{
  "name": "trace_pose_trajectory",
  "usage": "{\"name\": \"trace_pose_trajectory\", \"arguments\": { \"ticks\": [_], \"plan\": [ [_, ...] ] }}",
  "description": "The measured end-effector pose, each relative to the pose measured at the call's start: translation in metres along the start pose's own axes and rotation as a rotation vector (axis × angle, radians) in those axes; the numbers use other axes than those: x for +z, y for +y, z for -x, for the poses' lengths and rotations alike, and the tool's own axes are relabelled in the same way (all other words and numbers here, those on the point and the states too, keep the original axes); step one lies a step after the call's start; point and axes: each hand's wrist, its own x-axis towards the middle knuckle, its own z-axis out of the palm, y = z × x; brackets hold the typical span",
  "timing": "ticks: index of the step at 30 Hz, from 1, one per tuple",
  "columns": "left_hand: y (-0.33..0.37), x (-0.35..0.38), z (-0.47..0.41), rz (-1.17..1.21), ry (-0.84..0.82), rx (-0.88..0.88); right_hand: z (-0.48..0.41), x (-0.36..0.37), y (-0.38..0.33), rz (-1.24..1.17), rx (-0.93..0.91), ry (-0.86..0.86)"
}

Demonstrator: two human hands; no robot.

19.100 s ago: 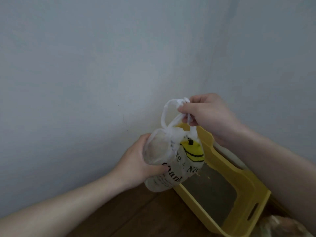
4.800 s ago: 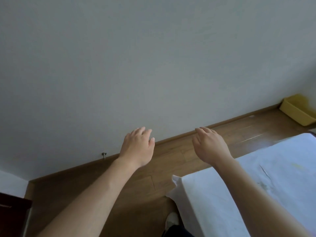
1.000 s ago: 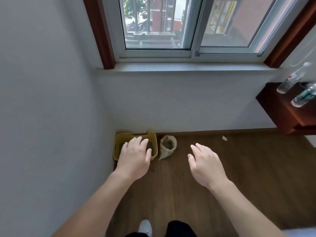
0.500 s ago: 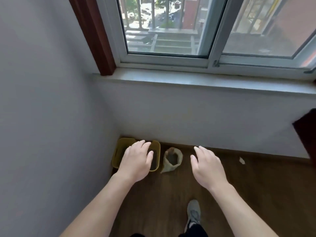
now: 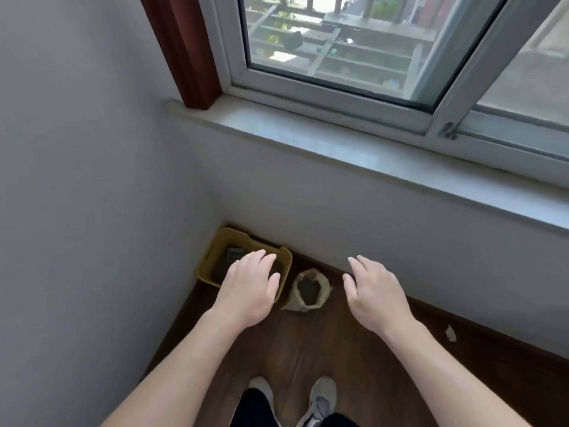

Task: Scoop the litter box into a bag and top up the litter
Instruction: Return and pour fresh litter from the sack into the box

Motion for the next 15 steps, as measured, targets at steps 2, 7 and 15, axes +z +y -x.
{"name": "trace_pose_trajectory", "arguments": {
  "ticks": [2,7,15],
  "plan": [
    [-0.011,0.014,-0.018,-0.006,-0.017,0.011,-0.02,0.014,0.002,0.009,0.011,-0.015],
    [-0.049,0.065,-0.059,-0.031,-0.072,0.06,-0.062,0.069,0.002,0.022,0.033,-0.05],
    [-0.122,0.191,-0.138,-0.116,-0.161,0.172,-0.127,0.218,0.021,0.003,0.134,-0.055]
  ]
}}
